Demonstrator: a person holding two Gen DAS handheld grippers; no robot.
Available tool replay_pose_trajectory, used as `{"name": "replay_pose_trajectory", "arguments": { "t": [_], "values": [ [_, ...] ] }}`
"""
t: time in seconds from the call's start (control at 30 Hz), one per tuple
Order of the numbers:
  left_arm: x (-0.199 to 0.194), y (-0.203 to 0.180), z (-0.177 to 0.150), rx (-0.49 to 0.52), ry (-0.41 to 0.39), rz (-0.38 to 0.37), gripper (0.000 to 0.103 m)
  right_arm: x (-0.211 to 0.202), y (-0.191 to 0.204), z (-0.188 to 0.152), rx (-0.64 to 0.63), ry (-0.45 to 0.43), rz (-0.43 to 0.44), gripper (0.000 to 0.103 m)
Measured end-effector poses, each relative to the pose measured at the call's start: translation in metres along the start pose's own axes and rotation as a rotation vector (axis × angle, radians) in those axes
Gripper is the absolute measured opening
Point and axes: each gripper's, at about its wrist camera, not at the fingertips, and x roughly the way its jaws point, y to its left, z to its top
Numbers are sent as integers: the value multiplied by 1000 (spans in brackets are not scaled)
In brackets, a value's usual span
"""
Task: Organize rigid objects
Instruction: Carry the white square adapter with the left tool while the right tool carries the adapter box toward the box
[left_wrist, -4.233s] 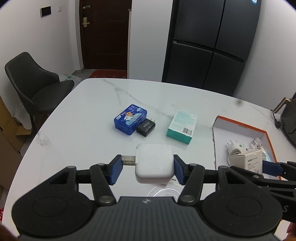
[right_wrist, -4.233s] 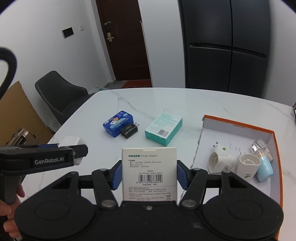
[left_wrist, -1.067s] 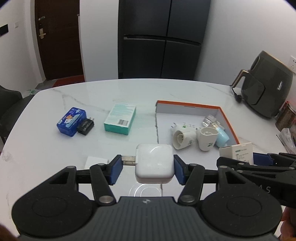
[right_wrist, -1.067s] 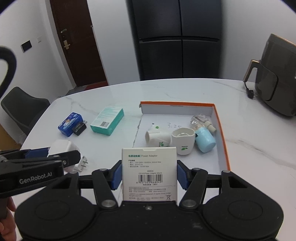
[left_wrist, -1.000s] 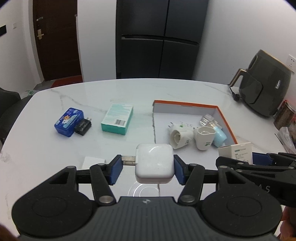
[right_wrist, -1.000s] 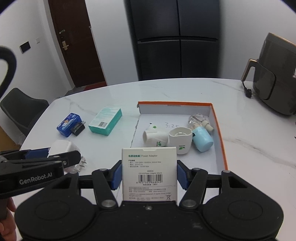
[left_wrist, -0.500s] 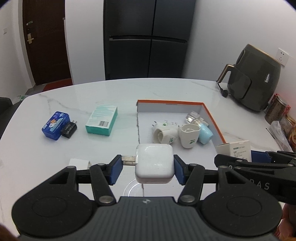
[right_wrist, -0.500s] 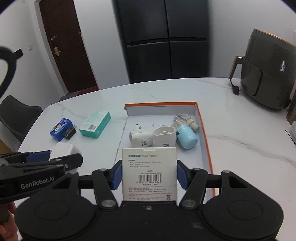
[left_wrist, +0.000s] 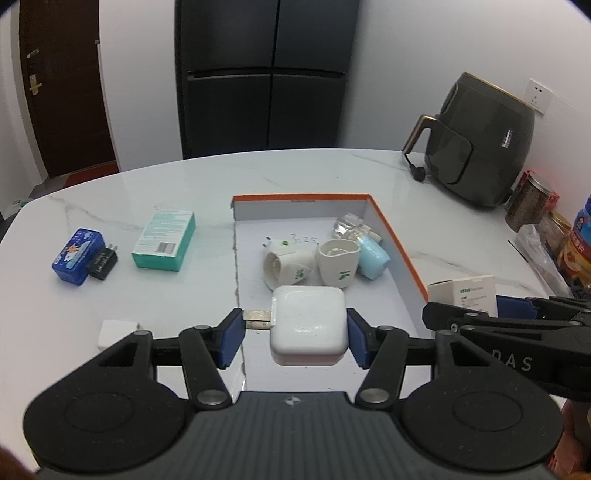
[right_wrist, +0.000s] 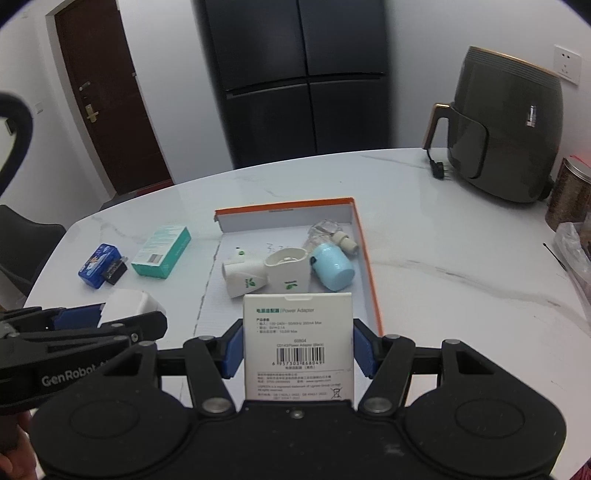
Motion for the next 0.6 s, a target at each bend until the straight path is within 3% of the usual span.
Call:
{"name": "replay_pose_trajectory", "arguments": {
  "t": [0.6],
  "values": [
    [8, -17, -2, 18, 11, -18, 58, -2, -19, -4, 15, 6, -20, 72]
  ]
}}
